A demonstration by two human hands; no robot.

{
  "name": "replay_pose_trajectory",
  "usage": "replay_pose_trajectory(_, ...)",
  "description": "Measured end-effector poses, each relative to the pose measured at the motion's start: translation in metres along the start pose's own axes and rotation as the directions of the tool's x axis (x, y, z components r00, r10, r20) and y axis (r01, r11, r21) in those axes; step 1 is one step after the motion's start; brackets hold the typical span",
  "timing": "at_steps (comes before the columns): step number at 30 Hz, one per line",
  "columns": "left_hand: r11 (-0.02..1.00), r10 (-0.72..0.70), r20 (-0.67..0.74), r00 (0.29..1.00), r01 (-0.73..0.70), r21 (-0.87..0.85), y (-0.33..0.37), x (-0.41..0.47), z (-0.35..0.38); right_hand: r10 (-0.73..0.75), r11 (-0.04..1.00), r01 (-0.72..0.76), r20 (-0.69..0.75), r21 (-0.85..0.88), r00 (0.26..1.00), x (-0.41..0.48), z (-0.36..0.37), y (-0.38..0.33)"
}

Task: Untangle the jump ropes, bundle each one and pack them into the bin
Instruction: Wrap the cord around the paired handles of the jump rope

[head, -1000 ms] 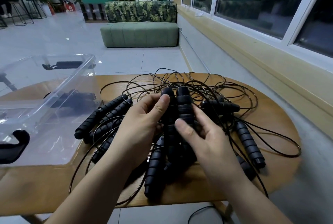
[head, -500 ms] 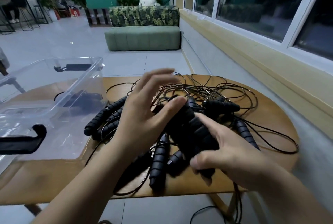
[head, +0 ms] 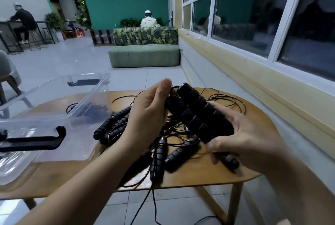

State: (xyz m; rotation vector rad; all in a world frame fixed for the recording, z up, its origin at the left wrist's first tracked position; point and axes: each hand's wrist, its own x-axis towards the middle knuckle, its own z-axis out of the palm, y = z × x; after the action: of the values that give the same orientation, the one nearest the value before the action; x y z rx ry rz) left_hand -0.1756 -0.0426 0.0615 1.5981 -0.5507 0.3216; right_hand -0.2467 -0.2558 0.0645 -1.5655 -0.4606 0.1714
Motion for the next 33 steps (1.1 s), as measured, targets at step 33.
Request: replay_pose_trajectory(33,0.975,0.031,0.033,0.999,-0.038,0.219,-0.007,0.005,-0.054,-0.08,0.997,0.081,-0.056,0.005,0.995,0.055,0.065,-0.02)
